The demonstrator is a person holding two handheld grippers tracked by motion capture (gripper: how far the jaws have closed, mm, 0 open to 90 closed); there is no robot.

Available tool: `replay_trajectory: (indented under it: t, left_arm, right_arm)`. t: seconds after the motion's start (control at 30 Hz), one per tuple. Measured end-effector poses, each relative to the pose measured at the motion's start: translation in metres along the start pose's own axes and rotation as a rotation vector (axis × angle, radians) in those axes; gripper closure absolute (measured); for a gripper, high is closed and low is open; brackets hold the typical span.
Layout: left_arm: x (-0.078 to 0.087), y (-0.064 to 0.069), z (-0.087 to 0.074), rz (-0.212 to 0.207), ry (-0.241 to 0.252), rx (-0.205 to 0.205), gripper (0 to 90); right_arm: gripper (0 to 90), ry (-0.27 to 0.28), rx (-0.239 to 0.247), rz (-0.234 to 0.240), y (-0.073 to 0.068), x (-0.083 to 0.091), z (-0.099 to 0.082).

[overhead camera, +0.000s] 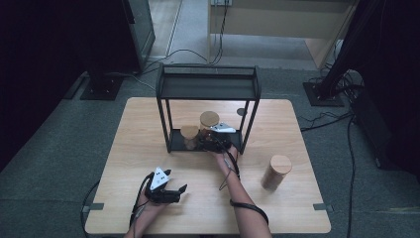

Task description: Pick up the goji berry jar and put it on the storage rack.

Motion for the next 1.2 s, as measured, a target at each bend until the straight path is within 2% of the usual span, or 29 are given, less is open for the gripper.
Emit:
replay_trajectory:
  t: [0.3,0.73,1.2]
  left_arm:
    - [0.000,0.000,0.000,0.000,0.001,-0.002,12.0]
    - [0.000,0.000,0.000,-0.001,-0.001,-0.004,12.0]
    - [0.000,0.001,0.000,0.000,-0.003,-0.008,12.0]
  right_arm:
    - [24.5,0.005,-0.013,-0.009,-0.001,-0.004,0.001]
    - [24.5,-0.004,0.027,-0.023,-0.004,-0.009,0.003]
    - [24.4,0.002,0.032,-0.024,-0.003,-0.011,0.003]
Point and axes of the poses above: each handheld gripper's, and its own axes: x roughly backward along the jaws, z roughly out of its top, y roughly to its right, the point moved 9 cm from there along -x, roughly forward along the jaws, and after that the axes turned 2 degrees about -x, right-handed, at the moved point
